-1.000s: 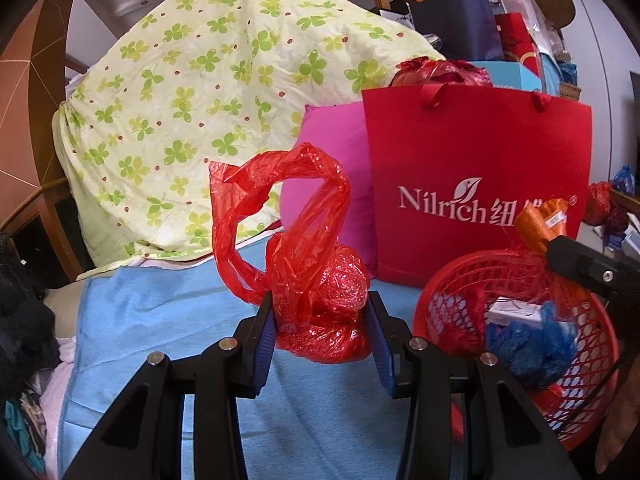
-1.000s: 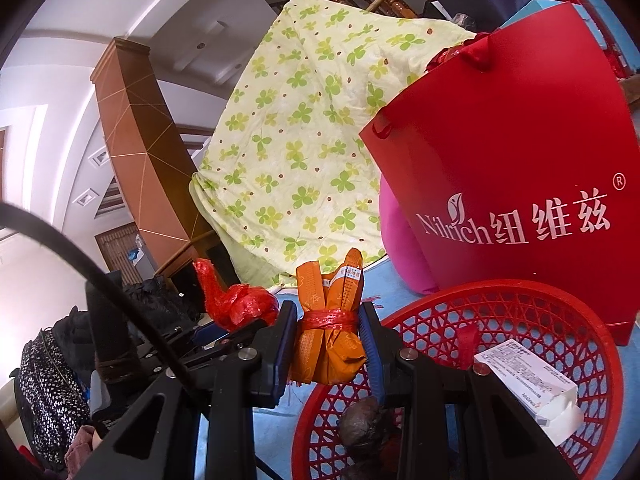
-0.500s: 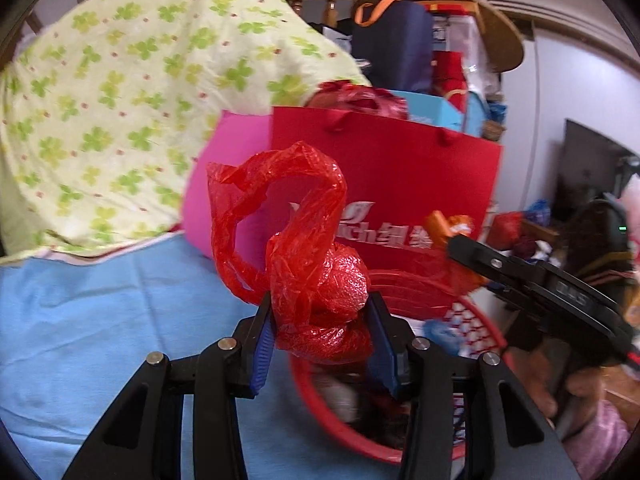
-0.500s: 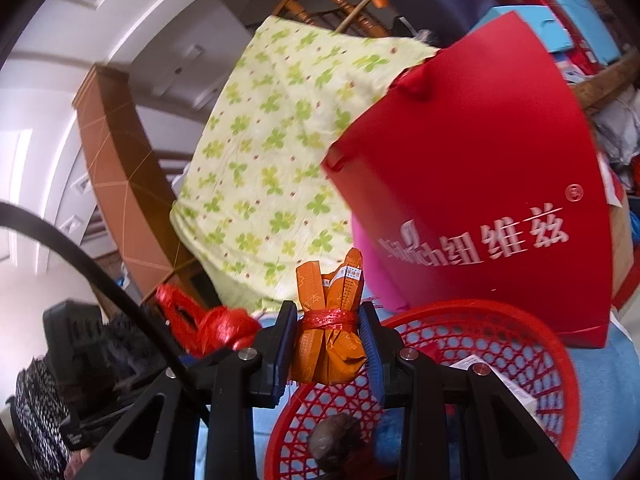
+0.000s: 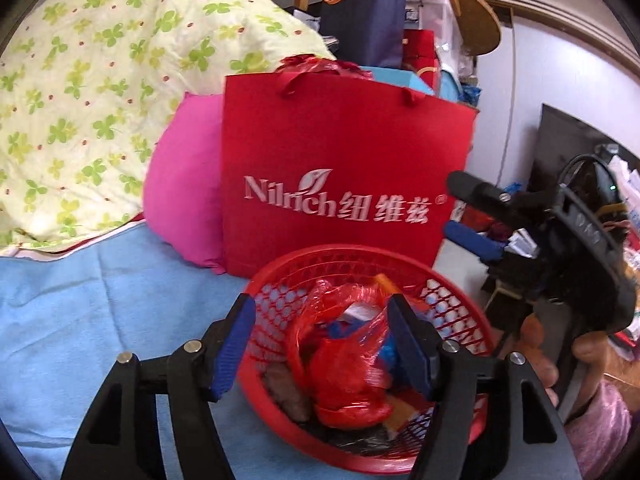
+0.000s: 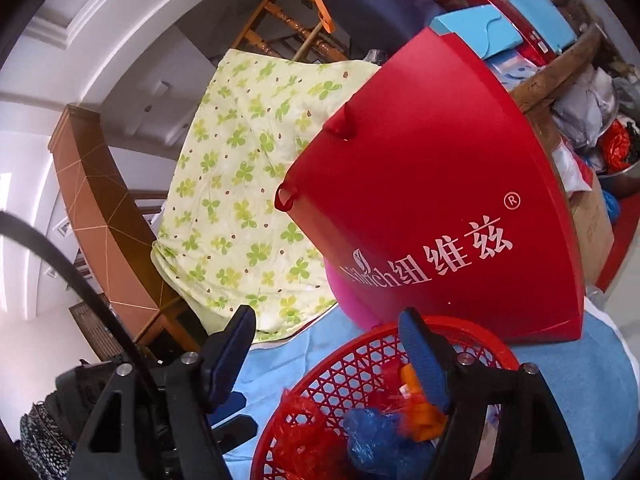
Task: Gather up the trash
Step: 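Open both tools over the red basket to drop the bags, then move both tools back from the basket over the empty blanket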
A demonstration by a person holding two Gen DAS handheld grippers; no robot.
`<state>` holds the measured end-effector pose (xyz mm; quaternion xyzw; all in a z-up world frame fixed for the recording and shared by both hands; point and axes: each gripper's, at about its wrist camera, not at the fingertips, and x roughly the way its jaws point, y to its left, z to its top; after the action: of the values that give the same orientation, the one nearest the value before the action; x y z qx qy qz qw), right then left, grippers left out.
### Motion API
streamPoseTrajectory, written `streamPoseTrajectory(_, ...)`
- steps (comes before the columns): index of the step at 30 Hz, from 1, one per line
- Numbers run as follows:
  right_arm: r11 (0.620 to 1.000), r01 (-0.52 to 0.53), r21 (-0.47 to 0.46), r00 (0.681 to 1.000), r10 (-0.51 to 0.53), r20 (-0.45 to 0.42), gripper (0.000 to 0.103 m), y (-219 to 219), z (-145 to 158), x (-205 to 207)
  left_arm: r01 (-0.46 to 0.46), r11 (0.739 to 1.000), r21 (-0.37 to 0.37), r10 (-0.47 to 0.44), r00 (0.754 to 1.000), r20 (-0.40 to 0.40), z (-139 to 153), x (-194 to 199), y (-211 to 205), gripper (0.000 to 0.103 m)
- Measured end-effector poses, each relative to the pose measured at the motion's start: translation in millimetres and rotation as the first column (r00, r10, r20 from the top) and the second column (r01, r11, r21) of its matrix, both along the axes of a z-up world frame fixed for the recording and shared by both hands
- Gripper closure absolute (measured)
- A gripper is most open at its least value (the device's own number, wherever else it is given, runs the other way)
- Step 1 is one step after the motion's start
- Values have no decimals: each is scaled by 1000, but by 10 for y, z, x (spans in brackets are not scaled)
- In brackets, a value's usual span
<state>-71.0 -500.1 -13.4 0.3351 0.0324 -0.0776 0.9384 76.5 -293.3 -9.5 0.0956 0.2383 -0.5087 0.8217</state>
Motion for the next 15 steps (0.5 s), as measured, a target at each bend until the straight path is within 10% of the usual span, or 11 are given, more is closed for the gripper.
streamPoseTrajectory(15, 991, -68, -115, 998, 66, -22, 26, 506, 111, 302, -321, 943, 92, 316, 947, 65, -13, 489, 614, 32)
